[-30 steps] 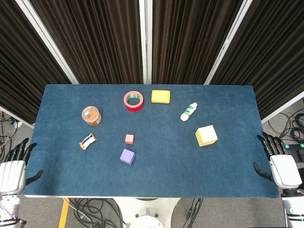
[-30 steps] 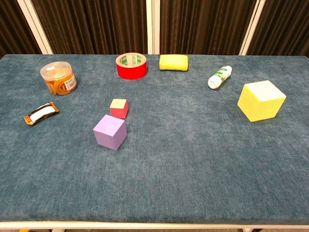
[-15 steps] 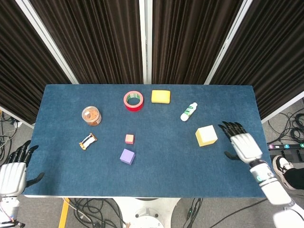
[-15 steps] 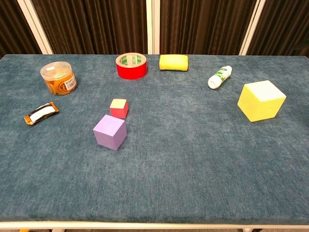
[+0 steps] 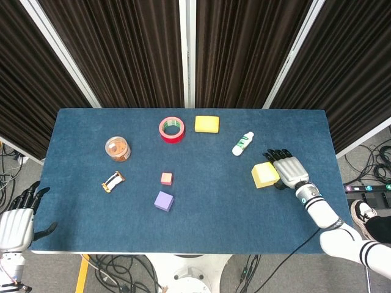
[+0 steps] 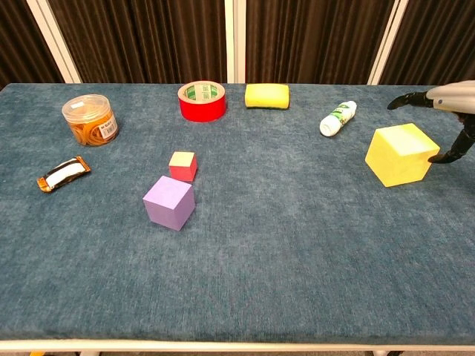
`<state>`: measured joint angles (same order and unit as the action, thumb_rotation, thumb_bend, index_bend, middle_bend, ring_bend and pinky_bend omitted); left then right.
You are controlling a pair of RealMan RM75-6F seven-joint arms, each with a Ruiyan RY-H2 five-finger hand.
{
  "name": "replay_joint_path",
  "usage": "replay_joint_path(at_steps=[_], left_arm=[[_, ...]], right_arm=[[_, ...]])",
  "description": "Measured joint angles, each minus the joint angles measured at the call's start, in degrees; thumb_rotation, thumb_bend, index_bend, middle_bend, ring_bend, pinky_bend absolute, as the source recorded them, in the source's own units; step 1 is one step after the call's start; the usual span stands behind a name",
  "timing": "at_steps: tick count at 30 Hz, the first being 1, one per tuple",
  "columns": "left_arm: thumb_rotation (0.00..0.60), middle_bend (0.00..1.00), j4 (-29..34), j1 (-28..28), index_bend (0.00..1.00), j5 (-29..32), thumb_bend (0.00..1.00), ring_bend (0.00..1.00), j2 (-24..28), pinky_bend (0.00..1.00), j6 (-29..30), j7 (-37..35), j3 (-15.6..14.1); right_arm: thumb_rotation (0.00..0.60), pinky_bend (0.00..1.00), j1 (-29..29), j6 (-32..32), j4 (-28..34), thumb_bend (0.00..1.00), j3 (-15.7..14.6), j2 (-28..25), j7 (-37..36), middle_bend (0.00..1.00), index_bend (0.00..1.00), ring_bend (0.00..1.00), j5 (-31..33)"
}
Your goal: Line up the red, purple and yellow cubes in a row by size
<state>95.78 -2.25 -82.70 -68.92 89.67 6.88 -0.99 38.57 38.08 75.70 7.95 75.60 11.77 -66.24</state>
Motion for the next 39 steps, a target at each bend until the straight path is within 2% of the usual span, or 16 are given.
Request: replay_joint_path(at_steps=[2, 4, 7, 10, 15, 21, 27, 34, 37, 39], left_arm=[[0.600, 0.16, 0.08, -0.02, 0.22, 0.07, 0.20, 0.14, 0.03, 0.21, -0.36, 0.09, 0.18], [0.600, 0.16, 0.23, -0.05, 0.22, 0.09, 0.20, 0.14, 0.05, 0.21, -0.58, 0.26, 0.38], [0.600, 0.16, 0.50, -0.01, 0.22, 0.00, 0.20, 0.14, 0.13, 0.21, -0.66, 0.51, 0.67], [0.600, 0.16, 0.57, 0.25, 0.22, -0.11, 0.20, 0.14, 0.16, 0.21, -0.47, 0.55, 0.85], [0.600, 0.16, 0.42, 0.29, 0.22, -0.33, 0.20, 0.14, 0.05, 0.21, -0.68, 0.46, 1.16], [0.600, 0.16, 0.01, 0.44, 0.22, -1.15, 0.20, 0.14, 0.04, 0.21, -0.53, 0.12, 1.28], [0.600, 0.16, -0.64, 0.77, 0.22, -0.96, 0.20, 0.14, 0.15, 0.21, -0.61, -1.18, 1.55], [0.600, 0.16, -2.07, 1.14, 0.22, -0.72, 0.20, 0.14, -0.28, 0.21, -0.98, -2.63, 1.66], [0.600, 0.16, -2.47, 1.13, 0.22, -0.84, 0.20, 0.14, -0.38, 0.21, -1.14, -2.98, 1.81], [0.600, 0.16, -2.61, 1.04, 0.22, -0.92, 0.20, 0.14, -0.38, 0.21, -1.29, -3.05, 1.93]], right_arm=[[0.600, 0.00, 0.39, -0.48, -0.94, 0.18, -0.26, 0.62, 0.12, 0.09, 0.01, 0.00, 0.67], [0.600, 0.00, 0.69, -0.65, -1.85, 0.23, -0.33, 1.39, -0.42, 0.19, 0.08, 0.00, 0.90], [0.600, 0.00, 0.86, -0.40, -2.26, 0.26, -0.37, 1.91, -1.62, 0.28, 0.19, 0.01, 0.39], [0.600, 0.00, 0.89, 0.39, -1.34, 0.26, -0.32, 1.56, -2.78, 0.30, 0.23, 0.02, -0.79], [0.600, 0.00, 1.30, 1.26, 3.30, 0.25, 0.30, 0.02, -4.68, 0.30, 0.23, 0.02, -2.28], [0.600, 0.00, 5.37, 0.02, 7.55, 0.25, 2.16, 0.70, -3.56, 0.29, 0.23, 0.02, -0.38], [0.600, 0.00, 9.58, 0.00, 6.95, 0.25, 3.18, 5.46, 3.52, 0.30, 0.23, 0.02, 7.49], [0.600, 0.00, 14.41, 3.11, 3.78, 0.25, 3.44, 11.54, 12.84, 0.28, 0.22, 0.02, 21.44], [0.600, 0.00, 16.23, 4.46, 2.52, 0.25, 3.42, 13.34, 16.00, 0.25, 0.16, 0.01, 26.32], [0.600, 0.00, 17.18, 4.99, 2.08, 0.25, 3.23, 14.02, 17.65, 0.18, 0.08, 0.00, 28.70]])
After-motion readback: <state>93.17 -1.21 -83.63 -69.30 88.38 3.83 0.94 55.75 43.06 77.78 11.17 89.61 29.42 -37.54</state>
